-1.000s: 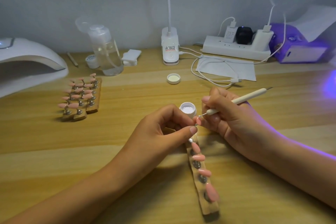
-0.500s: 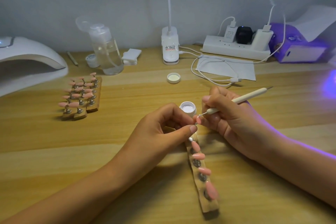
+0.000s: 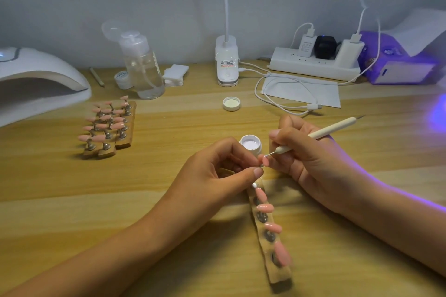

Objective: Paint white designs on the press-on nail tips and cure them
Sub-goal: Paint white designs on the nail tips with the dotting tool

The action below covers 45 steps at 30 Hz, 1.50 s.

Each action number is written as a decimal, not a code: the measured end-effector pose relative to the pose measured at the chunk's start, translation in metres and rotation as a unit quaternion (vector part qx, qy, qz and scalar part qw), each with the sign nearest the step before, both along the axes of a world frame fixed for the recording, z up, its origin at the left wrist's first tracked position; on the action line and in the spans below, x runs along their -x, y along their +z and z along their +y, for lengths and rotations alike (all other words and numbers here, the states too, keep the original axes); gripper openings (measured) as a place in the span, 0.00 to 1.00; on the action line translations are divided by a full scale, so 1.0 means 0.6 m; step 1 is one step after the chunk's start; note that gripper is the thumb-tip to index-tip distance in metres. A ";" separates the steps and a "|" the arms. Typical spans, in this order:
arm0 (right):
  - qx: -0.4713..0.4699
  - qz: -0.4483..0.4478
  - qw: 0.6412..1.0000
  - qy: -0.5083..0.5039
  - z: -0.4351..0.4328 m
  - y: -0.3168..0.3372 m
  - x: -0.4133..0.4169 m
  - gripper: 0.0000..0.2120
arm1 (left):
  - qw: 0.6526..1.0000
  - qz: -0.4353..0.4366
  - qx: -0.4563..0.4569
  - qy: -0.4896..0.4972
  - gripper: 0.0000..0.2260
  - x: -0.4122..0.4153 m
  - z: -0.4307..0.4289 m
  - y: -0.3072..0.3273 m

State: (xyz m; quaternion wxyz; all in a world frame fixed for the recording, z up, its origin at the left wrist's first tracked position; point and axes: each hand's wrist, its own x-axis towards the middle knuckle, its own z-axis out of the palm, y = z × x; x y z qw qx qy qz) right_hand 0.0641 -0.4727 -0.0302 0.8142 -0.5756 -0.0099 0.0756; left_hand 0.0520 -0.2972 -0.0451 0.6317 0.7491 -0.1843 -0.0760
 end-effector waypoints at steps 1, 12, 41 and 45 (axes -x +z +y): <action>0.000 0.000 1.000 0.000 0.000 0.000 0.000 0.21 | 1.000 0.000 0.000 -0.001 0.03 0.000 0.000 0.000; -0.012 0.000 1.000 0.008 0.000 0.000 0.001 0.21 | 1.000 0.003 0.007 0.000 0.03 -0.001 -0.001 -0.001; -0.029 0.003 0.999 0.030 0.000 0.008 0.002 0.15 | 1.000 -0.014 0.021 -0.019 0.03 0.005 0.000 0.009; -0.065 -0.014 0.998 0.020 -0.007 0.007 -0.003 0.15 | 0.999 -0.003 0.032 -0.027 0.03 0.005 0.001 0.011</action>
